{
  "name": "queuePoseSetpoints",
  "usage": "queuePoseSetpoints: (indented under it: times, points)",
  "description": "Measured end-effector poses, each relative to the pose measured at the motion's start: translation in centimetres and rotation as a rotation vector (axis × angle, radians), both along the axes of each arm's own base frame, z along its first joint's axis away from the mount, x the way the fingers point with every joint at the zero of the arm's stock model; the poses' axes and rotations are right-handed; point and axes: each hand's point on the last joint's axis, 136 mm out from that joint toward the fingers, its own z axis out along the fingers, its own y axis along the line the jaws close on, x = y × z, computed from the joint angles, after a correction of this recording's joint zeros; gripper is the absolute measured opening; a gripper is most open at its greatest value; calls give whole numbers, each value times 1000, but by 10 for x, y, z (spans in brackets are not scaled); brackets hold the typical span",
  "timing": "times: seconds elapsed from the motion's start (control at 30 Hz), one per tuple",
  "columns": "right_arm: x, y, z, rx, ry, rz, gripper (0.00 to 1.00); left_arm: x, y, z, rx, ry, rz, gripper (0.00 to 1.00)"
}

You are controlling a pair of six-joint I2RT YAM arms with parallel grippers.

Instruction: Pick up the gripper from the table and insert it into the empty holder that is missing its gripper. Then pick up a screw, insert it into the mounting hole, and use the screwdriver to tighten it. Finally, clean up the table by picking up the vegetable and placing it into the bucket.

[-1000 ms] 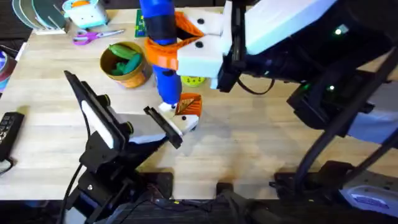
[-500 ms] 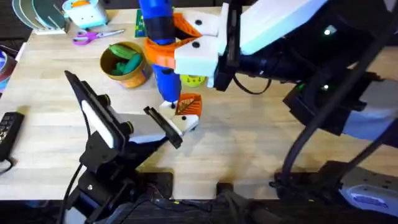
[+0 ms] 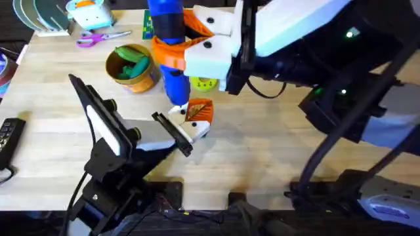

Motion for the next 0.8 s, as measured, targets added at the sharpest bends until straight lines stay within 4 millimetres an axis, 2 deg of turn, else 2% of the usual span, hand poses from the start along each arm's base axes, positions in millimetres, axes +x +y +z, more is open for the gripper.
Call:
queuePoseSetpoints:
  times: [0.8]
  points:
    - [1, 1, -6, -15, 43, 4, 23, 0, 0, 0, 0, 0, 0, 5]
